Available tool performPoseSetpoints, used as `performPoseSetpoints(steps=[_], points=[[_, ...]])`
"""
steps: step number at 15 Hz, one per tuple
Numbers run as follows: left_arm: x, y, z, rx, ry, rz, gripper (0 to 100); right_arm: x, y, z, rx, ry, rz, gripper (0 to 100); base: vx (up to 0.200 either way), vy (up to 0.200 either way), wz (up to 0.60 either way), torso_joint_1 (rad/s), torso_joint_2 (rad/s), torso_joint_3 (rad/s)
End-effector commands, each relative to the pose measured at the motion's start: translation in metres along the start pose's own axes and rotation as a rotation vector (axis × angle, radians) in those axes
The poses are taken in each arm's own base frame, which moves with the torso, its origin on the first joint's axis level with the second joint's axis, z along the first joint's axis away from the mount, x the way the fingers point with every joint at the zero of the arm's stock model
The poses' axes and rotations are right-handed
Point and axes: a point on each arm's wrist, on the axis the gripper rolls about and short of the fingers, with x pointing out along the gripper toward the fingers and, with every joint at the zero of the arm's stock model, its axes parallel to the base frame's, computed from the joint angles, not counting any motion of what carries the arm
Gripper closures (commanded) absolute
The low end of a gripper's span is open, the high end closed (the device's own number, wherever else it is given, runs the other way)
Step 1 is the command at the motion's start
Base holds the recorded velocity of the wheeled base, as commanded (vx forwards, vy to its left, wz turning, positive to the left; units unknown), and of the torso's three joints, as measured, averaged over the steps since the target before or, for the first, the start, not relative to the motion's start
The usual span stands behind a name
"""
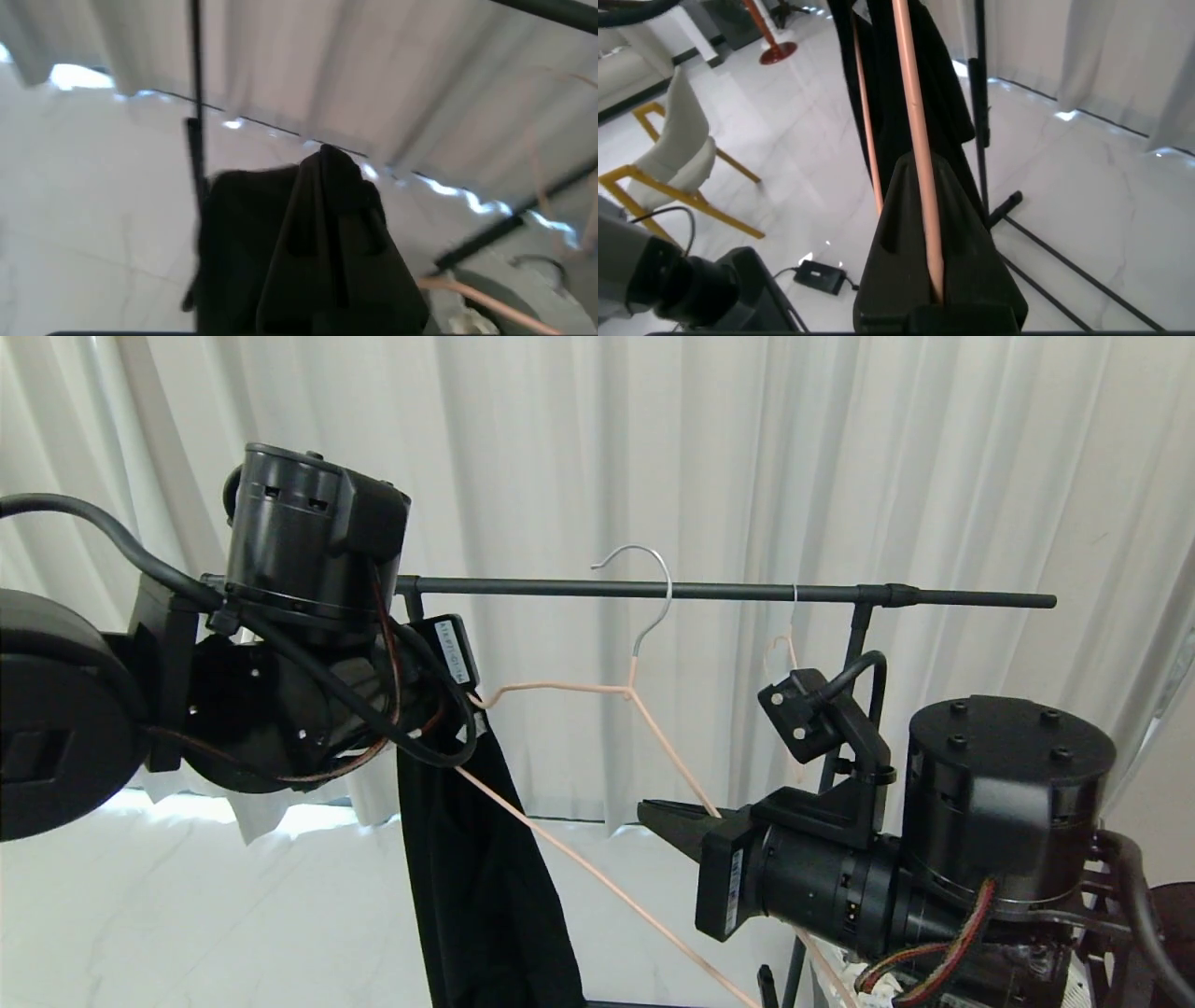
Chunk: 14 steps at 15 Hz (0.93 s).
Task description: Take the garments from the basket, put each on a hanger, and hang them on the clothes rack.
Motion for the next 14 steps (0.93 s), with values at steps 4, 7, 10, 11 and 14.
performPoseSetpoints(steps=[4,7,10,11,14], points=[[0.011,0.002,-0.001,0.012,-0.003,0.059,100,-0.006,-0.001,0.007,0.003,-0.037,-0.026,100,0.0,0.0,0.0,0.0,0.0,0.0],[-0.008,-0.017,0.001,0.007,-0.02,-0.034,100,-0.002,0.0,0.004,-0.002,-0.026,-0.021,100,0.0,0.0,0.0,0.0,0.0,0.0],[-0.021,-0.033,-0.004,0.02,-0.016,-0.104,100,0.003,0.0,0.001,-0.005,-0.012,-0.02,100,0.0,0.0,0.0,0.0,0.0,0.0],[-0.026,-0.038,-0.007,0.028,-0.013,-0.128,100,0.004,0.0,0.0,-0.005,-0.012,-0.02,100,0.0,0.0,0.0,0.0,0.0,0.0],[-0.037,-0.049,-0.008,0.036,-0.015,-0.183,100,0.009,0.0,-0.001,-0.005,-0.004,-0.02,100,0.0,0.0,0.0,0.0,0.0,0.0]])
